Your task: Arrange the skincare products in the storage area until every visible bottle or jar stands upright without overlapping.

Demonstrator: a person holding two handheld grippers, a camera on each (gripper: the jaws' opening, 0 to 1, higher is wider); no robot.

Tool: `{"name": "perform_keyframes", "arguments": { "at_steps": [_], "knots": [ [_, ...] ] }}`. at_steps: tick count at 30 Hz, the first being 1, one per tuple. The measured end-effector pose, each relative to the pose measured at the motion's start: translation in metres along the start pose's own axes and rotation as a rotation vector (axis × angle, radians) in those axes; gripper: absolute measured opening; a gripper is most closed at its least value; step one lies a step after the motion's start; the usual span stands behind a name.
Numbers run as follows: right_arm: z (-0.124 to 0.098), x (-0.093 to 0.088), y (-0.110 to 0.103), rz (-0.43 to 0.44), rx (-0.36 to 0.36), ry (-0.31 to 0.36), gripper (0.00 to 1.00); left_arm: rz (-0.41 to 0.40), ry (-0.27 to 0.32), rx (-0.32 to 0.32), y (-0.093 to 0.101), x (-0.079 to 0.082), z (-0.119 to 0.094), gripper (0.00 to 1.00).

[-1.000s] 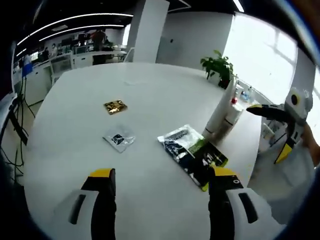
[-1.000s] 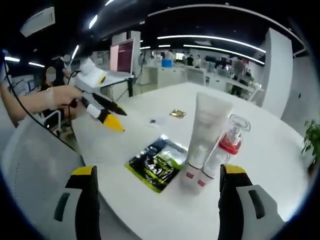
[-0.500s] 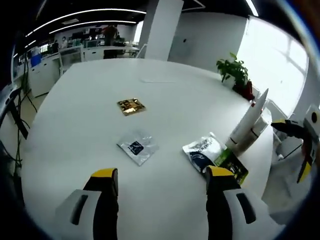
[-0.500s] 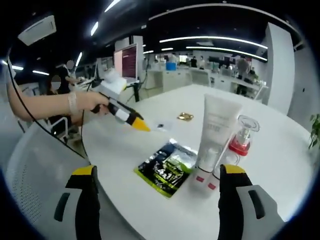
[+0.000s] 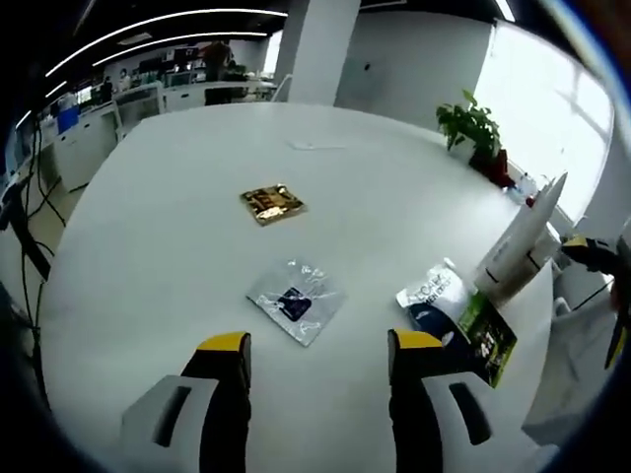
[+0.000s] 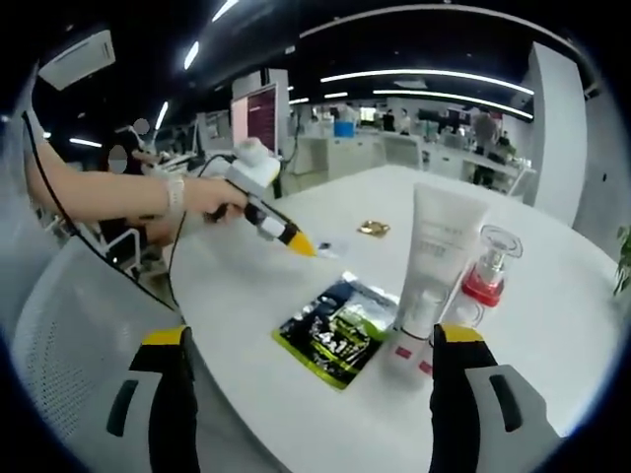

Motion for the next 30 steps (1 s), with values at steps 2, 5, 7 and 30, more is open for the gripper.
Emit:
{"name": "perform_keyframes", "arguments": {
  "at_steps": [2,5,7,30],
  "knots": [
    [0.0,0.001,0.0,-0.001,-0.001,0.003,0.93,0.019,-0.012,-0.01,0.0,-0.001,0.003,0.47],
    [0.0,0.0,0.001,-0.019,-0.008,-0.001,0.93,0.031,-0.023,-0.01,-0.001,-0.004,0.006,0.47],
    [0.0,0.001,0.001,-0.017,-0.006,0.002,0.9,0.035,-0.029,-0.008,-0.003,-0.004,0.008,0.46],
    [0.015,0.011,-0.009,-0.083,0.076,0.0,0.65,0.152,-0.069,-0.015,-0.008,-0.001,0.016,0.39]
  ]
}}
Point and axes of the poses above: the point that each gripper's makers call its tool centre point, and the gripper's own axes: z roughly forward along the fingers, y roughly to its right, x roughly out of its top, the point moved 2 cm from there along -z, roughly backward along the fingers, and after that the axes turned 1 degree about -z, right-handed, at the moved point
